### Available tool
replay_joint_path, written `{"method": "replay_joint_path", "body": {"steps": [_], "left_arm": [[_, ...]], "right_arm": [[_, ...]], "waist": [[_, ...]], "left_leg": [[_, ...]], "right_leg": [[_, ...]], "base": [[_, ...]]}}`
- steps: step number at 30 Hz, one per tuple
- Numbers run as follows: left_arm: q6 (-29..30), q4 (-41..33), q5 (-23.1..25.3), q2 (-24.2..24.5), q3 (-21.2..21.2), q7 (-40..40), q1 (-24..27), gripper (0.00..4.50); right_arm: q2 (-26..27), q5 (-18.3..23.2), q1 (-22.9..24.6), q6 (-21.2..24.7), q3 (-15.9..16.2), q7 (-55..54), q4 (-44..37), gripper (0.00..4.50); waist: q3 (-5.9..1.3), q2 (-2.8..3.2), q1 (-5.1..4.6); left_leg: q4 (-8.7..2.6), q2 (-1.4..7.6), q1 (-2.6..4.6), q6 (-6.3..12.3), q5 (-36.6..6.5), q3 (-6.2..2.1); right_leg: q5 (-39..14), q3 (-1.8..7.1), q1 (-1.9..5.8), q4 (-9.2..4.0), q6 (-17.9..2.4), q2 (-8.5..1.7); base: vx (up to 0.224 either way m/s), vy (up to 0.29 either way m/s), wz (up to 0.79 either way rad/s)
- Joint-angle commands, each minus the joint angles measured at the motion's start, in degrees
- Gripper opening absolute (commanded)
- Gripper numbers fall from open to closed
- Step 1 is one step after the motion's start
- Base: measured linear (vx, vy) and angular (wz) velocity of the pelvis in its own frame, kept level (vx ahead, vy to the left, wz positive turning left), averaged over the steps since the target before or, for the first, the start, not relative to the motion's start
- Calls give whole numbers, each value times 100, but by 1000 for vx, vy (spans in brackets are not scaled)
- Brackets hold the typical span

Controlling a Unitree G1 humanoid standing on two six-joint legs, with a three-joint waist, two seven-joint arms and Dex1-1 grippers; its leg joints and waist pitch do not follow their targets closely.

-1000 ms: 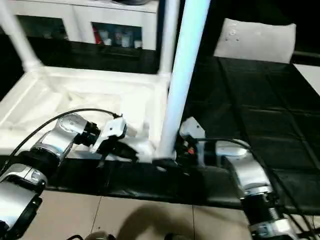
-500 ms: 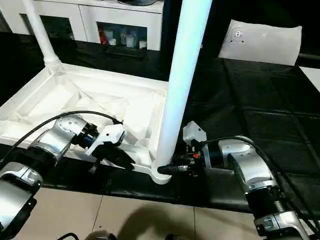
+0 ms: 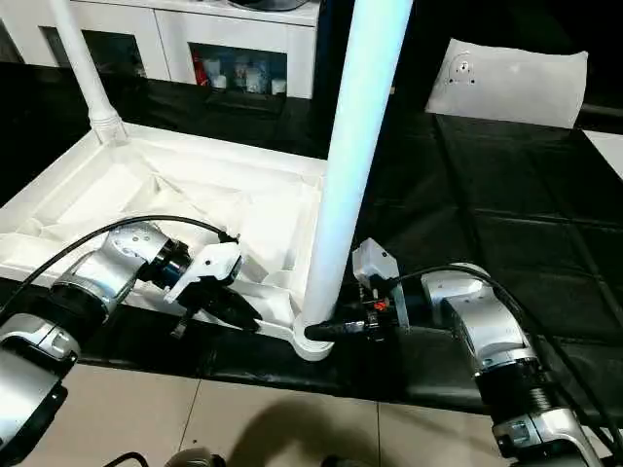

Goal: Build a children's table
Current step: Rotate leg to tighten

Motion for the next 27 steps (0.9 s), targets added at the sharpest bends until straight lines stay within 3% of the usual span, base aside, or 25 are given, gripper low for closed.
{"method": "replay_joint_path", "body": {"steps": [1, 4, 8, 10, 11, 14, 18, 20, 24, 27], "left_arm": [[-102, -97, 99, -124, -97, -212, -74, 0], [19, 22, 178, -279, 76, 109, -74, 0], [442, 146, 2, -706, 369, 936, -100, 0], [670, 235, -16, -946, 517, 1452, -160, 0], [824, 299, -20, -1101, 619, 1816, -208, 0], [1301, 549, 36, -1612, 992, 3143, -387, 0], [1613, 674, 78, -2004, 1306, 4312, -521, 0], [1673, 661, 68, -2076, 1364, 4476, -535, 0], [1903, 498, 27, -2326, 1612, 4933, -553, 0], [1874, 347, 112, -2297, 1538, 4762, -479, 0]], "right_arm": [[108, 66, -29, 101, -10, -212, 3, 202], [344, -51, -23, 221, -88, -801, 24, 202], [887, -409, -82, 362, -236, -2177, 200, 200], [1178, -459, -122, 527, -363, -2780, 253, 199], [1355, -493, -138, 618, -419, -3111, 251, 197], [1967, -652, -199, 903, -567, -4252, 228, 196], [2599, -855, -337, 1149, -826, -5515, 340, 195], [2693, -925, -367, 1148, -825, -5700, 347, 195], [3085, -903, -482, 1187, -976, -6178, 381, 195], [3102, -865, -433, 1107, -931, -6011, 304, 265]], "waist": [[-383, -27, -40], [-378, -16, -67], [-341, -11, -170], [-351, -12, -208], [-346, -22, -243], [-357, -30, -348], [-375, -53, -398], [-392, -45, -390], [-419, -23, -386], [-422, -18, -388]], "left_leg": [[-392, 261, 13, 338, -856, -13], [-402, 254, 15, 266, -946, -22], [-430, 230, 53, 10, -1354, -59], [-436, 219, 19, -4, -1318, -83], [-432, 215, 37, -6, -1381, -81], [-413, 193, 6, -23, -1338, -90], [-394, 156, 10, 100, -1184, -63], [-390, 151, -1, 227, -1003, -49], [-395, 174, -13, 285, -785, -46], [-390, 175, -17, 386, -701, -34]], "right_leg": [[-1701, 357, 356, -333, -1052, -390], [-1944, 349, 355, -370, -955, -394], [-2877, 327, 316, -483, -680, -419], [-2940, 313, 346, -498, -605, -419], [-2962, 306, 322, -520, -599, -413], [-2954, 292, 328, -510, -599, -397], [-2815, 301, 318, -533, -614, -390], [-2580, 316, 329, -512, -635, -378], [-1990, 332, 351, -432, -818, -373], [-1637, 347, 370, -395, -945, -369]], "base": [[0, 0, 0], [0, 0, 0], [0, 0, 0], [0, 0, 0], [0, 0, 0], [0, 0, 0], [0, 0, 0], [0, 0, 0], [0, 0, 0], [0, 0, 0]]}}
